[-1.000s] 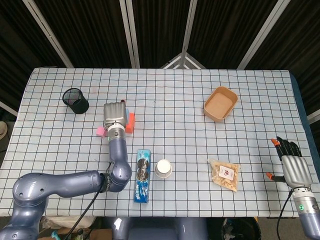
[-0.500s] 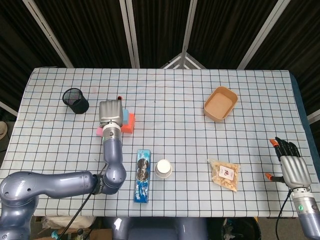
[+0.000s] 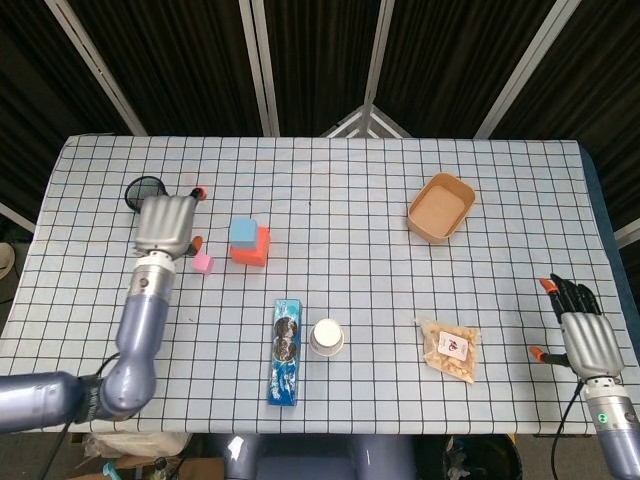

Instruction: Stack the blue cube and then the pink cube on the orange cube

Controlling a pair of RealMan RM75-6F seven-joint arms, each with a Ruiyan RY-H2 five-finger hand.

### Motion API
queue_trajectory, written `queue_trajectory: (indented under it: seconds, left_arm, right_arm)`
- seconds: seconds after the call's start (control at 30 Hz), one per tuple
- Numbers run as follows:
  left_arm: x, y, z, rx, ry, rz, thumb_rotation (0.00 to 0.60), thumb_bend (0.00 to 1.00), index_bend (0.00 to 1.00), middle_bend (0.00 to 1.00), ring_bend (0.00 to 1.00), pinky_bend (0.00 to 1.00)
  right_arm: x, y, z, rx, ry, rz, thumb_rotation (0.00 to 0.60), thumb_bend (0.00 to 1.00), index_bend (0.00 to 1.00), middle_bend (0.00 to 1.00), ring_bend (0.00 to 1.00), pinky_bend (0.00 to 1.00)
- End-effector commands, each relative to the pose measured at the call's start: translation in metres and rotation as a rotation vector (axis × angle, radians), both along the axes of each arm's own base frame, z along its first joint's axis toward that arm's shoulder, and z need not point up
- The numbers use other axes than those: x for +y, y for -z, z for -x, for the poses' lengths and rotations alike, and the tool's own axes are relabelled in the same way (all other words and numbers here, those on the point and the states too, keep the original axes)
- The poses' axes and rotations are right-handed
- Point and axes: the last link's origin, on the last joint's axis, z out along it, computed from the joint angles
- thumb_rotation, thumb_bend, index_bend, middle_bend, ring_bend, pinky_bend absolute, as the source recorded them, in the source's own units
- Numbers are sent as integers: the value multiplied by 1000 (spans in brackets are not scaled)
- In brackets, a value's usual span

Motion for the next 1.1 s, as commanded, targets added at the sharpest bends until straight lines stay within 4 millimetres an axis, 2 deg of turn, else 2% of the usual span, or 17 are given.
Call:
queue_trajectory:
  seconds: [0.03, 0.2, 0.33, 0.73, 1.1]
  left_arm:
    - [-11, -1, 33, 19, -8, 49, 600, 337, 262, 857, 691, 717]
    - [-10, 14, 59, 31, -32, 92, 600, 324, 273, 857, 691, 717]
    - [-6, 27, 68, 38, -38, 109, 600, 321, 285, 858, 691, 717]
    - [9, 78, 83, 68, -62, 172, 600, 321, 332, 859, 691, 717]
    - [16, 94, 91, 80, -89, 177, 600, 321, 341, 859, 692, 717]
  right_arm:
    - [0, 2, -1, 1, 0, -7, 600, 94, 0, 42, 34, 36]
    - [-1, 4, -1, 6, 0, -14, 600, 94, 0, 42, 34, 36]
    - [0, 4, 0, 9, 5, -14, 600, 94, 0, 42, 34, 36]
    - [-3, 3, 4, 8, 21, -14, 600, 95, 0, 42, 34, 36]
    - [-4, 5, 4, 13, 22, -20, 600, 95, 0, 42, 34, 36]
